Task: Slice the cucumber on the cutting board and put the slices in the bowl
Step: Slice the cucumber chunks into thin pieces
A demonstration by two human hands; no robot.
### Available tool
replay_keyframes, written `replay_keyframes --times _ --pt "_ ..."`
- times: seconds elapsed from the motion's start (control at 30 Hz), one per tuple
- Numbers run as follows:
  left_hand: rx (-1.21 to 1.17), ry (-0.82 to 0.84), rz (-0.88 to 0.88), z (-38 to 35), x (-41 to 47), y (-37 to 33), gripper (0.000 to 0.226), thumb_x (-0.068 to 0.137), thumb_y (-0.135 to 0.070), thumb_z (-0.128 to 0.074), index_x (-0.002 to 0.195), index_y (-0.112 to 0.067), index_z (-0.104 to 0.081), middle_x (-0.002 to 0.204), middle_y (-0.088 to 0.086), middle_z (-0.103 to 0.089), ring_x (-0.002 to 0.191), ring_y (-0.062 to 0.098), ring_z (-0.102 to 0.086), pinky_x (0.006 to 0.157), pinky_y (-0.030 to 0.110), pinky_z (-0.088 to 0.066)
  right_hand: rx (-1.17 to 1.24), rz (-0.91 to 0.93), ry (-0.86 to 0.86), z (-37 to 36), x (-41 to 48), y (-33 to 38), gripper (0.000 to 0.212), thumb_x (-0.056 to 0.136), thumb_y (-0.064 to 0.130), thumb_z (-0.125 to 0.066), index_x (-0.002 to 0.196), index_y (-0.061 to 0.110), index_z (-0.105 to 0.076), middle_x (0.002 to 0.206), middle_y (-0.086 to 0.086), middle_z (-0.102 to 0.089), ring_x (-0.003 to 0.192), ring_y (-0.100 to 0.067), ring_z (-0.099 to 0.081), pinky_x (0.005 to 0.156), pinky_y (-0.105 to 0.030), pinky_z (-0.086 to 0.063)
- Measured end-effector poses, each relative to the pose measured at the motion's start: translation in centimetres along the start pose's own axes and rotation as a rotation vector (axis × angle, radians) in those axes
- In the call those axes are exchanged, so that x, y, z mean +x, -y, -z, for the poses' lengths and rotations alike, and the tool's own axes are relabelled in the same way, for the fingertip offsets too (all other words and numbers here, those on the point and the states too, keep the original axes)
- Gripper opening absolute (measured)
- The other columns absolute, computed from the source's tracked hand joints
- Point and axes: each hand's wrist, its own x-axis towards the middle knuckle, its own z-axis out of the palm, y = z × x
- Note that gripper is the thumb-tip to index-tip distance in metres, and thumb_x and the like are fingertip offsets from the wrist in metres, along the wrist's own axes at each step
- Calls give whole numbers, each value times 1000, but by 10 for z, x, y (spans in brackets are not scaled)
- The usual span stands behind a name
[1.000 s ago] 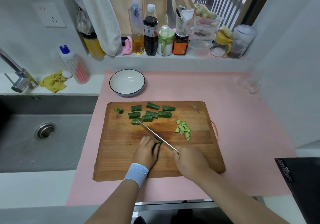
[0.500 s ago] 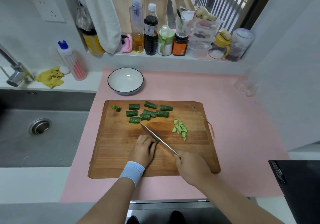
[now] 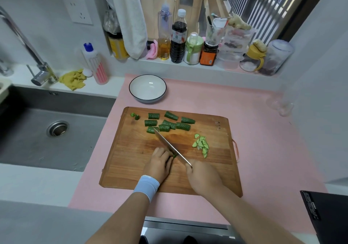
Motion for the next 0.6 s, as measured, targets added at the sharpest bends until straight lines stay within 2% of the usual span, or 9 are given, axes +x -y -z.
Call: replay_keyframes --times 0.2,0.3,0.4,0.6 --pt "14 -23 -19 0 1 1 4 87 -8 -65 84 -8 -67 84 0 -58 84 16 -49 78 21 -43 -22 40 -35 4 -20 -9 34 105 35 -37 71 33 -43 70 10 -57 68 -13 -59 59 -29 -43" --pt "8 -19 -18 0 0 2 8 90 -13 -61 85 -9 -66 86 -1 -58 84 16 -51 77 22 -45 -43 33 -19 6 -26 -15 34 105 35 -36 71 34 -43 70 11 -56 67 -10 -58 57 -26 -38" --pt "1 -16 -12 -2 0 4 3 88 -8 -66 85 -9 -66 87 -2 -58 84 17 -51 77 24 -46 -56 26 -1 8 -27 -17 32 105 35 -36 75 33 -46 70 12 -56 66 -9 -56 56 -25 -37" --pt "-9 -10 -10 0 -1 3 11 91 -15 -59 88 -9 -67 90 -1 -61 86 18 -53 78 27 -49 -35 1 28 5 -12 -6 38 105 33 -38 66 30 -42 66 9 -54 65 -12 -56 56 -28 -40"
